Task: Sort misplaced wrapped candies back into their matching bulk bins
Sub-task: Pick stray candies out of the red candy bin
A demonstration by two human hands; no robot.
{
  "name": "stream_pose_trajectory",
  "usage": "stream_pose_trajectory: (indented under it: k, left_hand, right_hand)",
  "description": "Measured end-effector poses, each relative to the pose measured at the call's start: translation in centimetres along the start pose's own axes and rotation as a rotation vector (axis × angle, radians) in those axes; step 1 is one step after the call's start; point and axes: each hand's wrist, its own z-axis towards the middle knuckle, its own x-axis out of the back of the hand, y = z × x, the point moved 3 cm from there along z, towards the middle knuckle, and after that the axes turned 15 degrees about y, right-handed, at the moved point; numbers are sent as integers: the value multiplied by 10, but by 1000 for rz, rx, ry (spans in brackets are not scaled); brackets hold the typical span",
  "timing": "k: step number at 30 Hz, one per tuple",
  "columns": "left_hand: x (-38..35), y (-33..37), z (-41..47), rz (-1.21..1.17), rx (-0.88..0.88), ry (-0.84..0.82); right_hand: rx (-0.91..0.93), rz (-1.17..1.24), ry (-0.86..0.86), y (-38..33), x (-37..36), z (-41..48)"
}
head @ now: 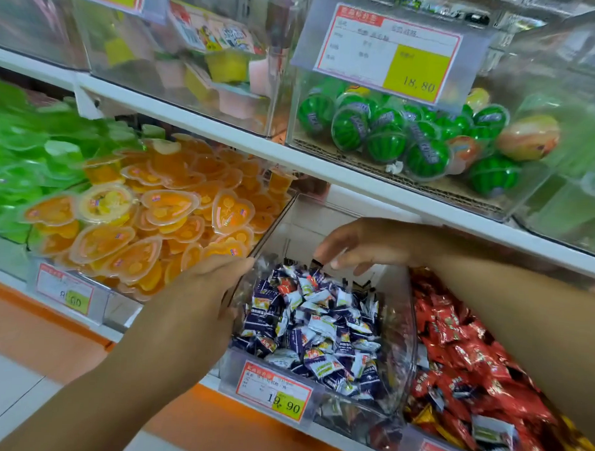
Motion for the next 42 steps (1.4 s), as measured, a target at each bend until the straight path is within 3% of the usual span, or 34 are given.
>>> stream_pose_trajectory:
  k: [5,13,18,23,32,36,39,42]
  left_hand:
    - [1,1,0,6,9,-4]
    - [1,2,0,15,24,-14]
    - [2,2,0,17,20,-21]
    - [3,2,0,7,19,-25]
    - [4,4,0,12,19,-19]
    - [4,5,0,12,19,-14]
    - [3,6,0,10,12,-7]
    - [2,5,0,30,19,-18]
  right_hand:
    - [122,-143,140,-9,-20,7]
    - [-10,-365,-97,0,-62,19]
    - [81,-333,-1,12,-58,25]
    - [66,-152,189,23,-46,19]
    - [167,-152,386,1,-45,16]
    - [148,-70,202,-11,-64,20]
    - [141,-187,67,-13,-78,23]
    - [190,-317,73,-14,-85,24]
